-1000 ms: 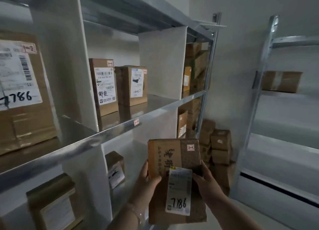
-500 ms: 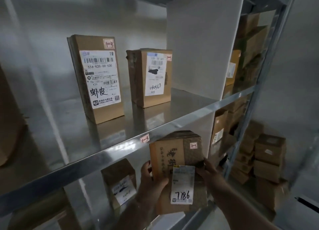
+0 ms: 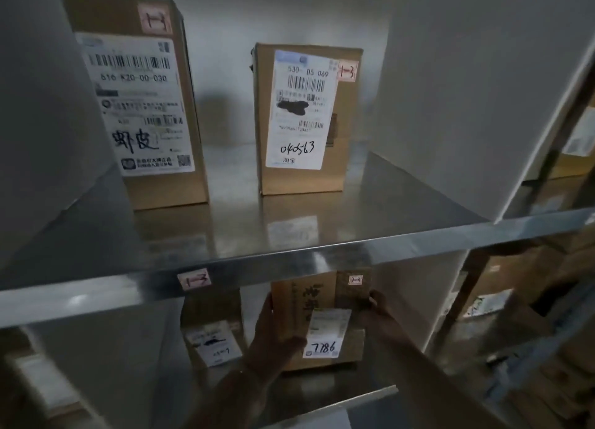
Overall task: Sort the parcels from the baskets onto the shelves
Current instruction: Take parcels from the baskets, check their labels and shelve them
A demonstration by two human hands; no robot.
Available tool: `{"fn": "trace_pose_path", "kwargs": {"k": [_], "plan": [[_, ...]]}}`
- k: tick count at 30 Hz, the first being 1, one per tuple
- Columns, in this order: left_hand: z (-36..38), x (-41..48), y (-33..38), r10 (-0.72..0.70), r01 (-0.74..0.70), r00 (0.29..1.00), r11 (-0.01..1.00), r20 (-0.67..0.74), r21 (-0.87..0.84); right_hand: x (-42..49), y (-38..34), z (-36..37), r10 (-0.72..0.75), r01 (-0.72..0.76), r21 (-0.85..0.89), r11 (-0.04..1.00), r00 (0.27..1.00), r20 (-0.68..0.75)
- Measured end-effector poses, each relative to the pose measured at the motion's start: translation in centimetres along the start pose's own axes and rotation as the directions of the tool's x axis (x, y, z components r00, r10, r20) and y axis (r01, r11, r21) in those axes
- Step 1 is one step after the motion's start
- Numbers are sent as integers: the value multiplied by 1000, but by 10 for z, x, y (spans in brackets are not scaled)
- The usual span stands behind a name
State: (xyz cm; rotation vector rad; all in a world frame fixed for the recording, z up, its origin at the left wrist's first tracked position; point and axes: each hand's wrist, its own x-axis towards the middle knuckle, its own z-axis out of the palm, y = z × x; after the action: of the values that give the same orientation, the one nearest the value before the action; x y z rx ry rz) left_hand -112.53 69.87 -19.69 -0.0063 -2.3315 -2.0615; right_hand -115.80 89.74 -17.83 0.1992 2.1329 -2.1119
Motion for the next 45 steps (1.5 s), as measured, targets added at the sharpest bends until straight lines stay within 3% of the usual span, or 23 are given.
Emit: {"fn": "trace_pose_path", "kwargs": {"k": [3, 6, 21, 27, 38, 45], "plan": [[7, 5, -12, -59, 58, 998, 997, -20, -50, 21, 6, -5, -39, 42, -68, 997, 999, 32], [11, 15, -18, -79, 75, 991, 996, -103, -41, 31, 11, -1, -94, 88, -100, 991, 994, -56], [22, 36, -29, -61, 78, 963, 995, -261, 55, 69, 28, 1, -102, 116, -82, 990, 982, 158], [25, 33, -18, 43, -10, 970, 990, -241, 138, 66, 31, -3, -144, 162, -81, 983, 970, 198], [17, -10, -2, -57, 104, 966, 978, -252, 181, 21, 28, -9, -116, 128, -119, 985, 988, 99], [-3, -56, 24, -44, 86, 975, 979, -218, 185, -33, 12, 1, -287, 304, -215, 928, 952, 105]]}}
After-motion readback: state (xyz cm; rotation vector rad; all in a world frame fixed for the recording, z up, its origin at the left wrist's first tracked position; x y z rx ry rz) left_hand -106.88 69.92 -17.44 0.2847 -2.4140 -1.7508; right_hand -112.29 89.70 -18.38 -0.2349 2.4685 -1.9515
